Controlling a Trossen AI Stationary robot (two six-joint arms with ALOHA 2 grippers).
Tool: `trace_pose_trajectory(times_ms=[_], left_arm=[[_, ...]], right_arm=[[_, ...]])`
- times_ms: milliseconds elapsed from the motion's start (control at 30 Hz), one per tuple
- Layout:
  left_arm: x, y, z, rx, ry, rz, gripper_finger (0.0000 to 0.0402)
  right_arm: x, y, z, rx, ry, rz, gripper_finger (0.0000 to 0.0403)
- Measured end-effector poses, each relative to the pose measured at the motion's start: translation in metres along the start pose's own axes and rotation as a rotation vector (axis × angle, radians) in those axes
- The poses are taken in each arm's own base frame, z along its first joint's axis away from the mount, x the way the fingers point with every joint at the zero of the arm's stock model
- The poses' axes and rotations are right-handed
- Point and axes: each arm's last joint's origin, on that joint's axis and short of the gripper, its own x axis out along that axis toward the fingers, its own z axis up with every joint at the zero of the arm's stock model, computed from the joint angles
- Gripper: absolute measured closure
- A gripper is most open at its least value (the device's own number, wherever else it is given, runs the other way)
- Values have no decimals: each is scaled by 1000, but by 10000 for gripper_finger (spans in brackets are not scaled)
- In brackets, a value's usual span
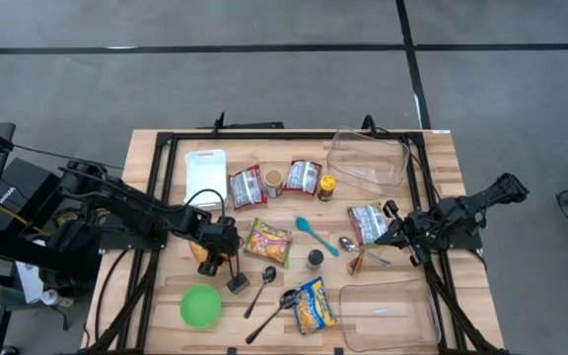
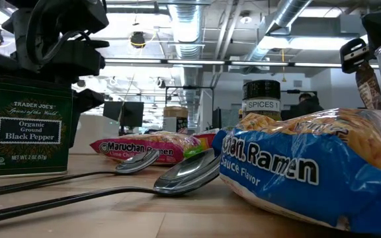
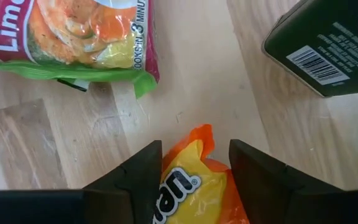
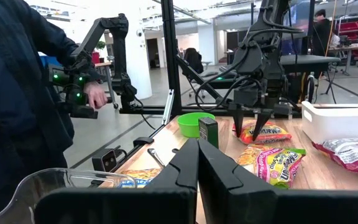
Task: Pick & Place Food Item
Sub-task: Put the orange noodle pack into the top transparent bin
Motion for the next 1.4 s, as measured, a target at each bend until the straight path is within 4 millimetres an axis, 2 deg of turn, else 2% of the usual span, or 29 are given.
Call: trace_pose_trajectory(times_ms=[567, 1300, 1400], left_arm=[[0, 1, 0, -3, -5, 40, 284], [0, 2, 1, -4, -5, 60, 397], [0, 2, 1, -4, -5, 60, 399]], right_arm=[[0, 0, 0, 0, 0, 0, 403], [0, 0, 0, 0, 0, 0, 403], [0, 0, 0, 0, 1, 0, 403]])
